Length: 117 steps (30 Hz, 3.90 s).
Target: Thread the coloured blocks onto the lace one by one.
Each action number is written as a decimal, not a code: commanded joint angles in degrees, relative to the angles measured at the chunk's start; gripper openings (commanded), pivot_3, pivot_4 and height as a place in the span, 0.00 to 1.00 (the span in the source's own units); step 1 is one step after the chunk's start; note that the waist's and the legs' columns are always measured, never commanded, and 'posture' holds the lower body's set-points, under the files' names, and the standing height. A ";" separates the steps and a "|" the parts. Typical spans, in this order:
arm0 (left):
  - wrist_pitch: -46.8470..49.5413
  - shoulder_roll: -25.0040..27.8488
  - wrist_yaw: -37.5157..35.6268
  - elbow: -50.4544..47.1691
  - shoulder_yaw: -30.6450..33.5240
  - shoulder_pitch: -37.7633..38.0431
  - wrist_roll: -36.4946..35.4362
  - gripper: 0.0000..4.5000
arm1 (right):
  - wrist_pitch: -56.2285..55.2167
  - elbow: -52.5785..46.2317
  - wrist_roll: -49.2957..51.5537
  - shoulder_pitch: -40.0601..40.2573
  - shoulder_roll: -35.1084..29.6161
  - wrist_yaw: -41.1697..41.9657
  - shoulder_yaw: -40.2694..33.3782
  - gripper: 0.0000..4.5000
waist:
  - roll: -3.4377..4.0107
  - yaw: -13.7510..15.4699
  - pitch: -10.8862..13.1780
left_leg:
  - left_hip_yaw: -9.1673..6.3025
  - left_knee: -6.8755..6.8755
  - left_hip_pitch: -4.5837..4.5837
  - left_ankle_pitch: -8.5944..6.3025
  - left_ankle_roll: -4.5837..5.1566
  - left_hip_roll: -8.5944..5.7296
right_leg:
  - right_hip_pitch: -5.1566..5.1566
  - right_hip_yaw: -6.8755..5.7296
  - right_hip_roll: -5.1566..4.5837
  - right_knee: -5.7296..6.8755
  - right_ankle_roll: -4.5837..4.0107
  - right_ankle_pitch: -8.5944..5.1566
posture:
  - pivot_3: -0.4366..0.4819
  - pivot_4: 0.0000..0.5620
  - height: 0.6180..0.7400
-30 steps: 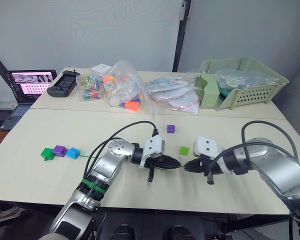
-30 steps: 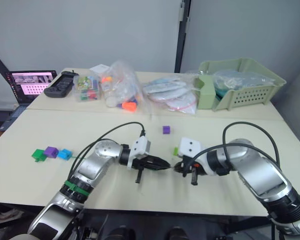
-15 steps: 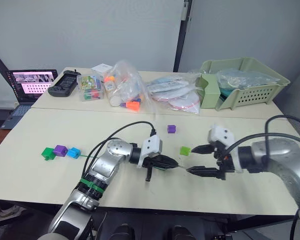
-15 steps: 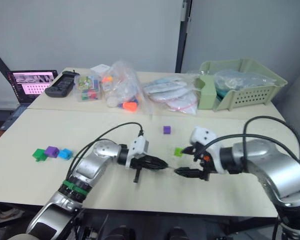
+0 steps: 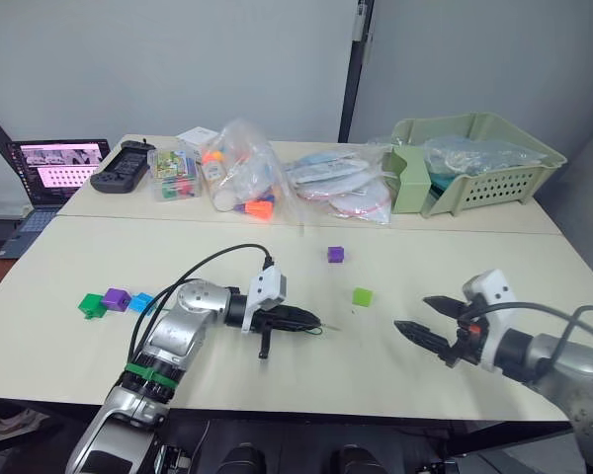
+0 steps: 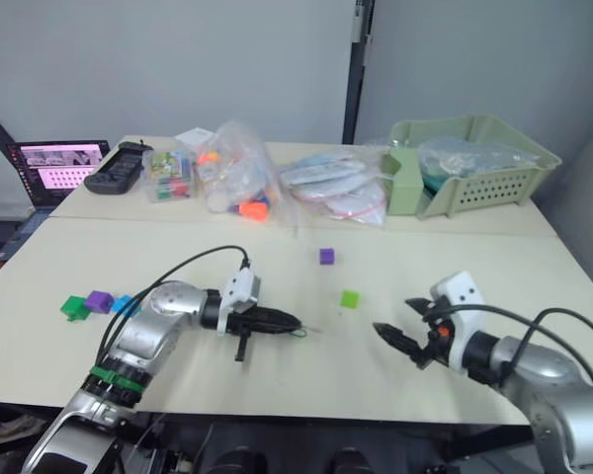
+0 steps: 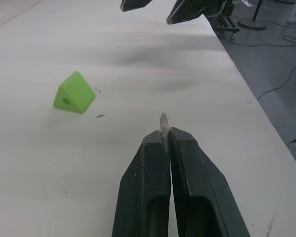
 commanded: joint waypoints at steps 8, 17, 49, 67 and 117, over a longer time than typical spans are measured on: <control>0.97 0.73 2.33 -5.57 1.98 2.76 -1.34 0.00 | -15.28 10.68 -10.27 -5.91 11.21 -9.92 11.99 0.99 | 0.00 -0.16 0.00 | 0.02 -0.01 0.00 0.00 0.00 0.00 | -0.01 0.01 0.00 0.02 0.00 0.00 | 0.48 0.27 0.94; 1.42 0.98 3.18 -6.57 1.40 3.53 -0.74 0.00 | -18.02 14.50 -17.44 -7.18 22.67 -21.68 18.73 0.99 | 0.01 -0.12 -0.01 | 0.01 -0.04 -0.02 0.00 0.00 -0.03 | -0.04 0.01 -0.04 0.05 -0.01 0.01 | 0.48 0.27 0.94; 1.31 -1.39 2.70 -5.84 0.02 2.64 -0.82 0.00 | -9.79 3.04 -16.27 0.98 28.87 -32.22 13.95 0.26 | 0.05 -0.12 -0.03 | -0.01 -0.21 0.06 0.00 -0.01 -0.04 | -0.05 0.01 -0.05 0.12 -0.02 0.01 | 0.48 0.27 0.94; -2.84 -5.32 -0.93 2.89 -2.16 -2.04 0.18 0.00 | 2.18 -15.01 -11.50 12.35 26.97 -31.54 12.56 0.80 | 0.04 -0.18 -0.04 | 0.03 -0.27 0.12 0.00 -0.01 -0.01 | 0.03 0.03 -0.01 -0.14 -0.05 -0.02 | 0.48 0.27 0.94; -5.33 -9.30 7.35 1.77 -3.66 2.62 2.87 0.00 | -26.16 29.18 -26.93 -27.47 -17.62 37.26 37.04 0.28 | 0.03 -0.10 -0.02 | 0.03 -0.44 0.79 -0.01 0.01 -0.02 | 0.95 -0.01 -0.04 -0.68 0.02 -0.01 | 0.48 0.27 0.94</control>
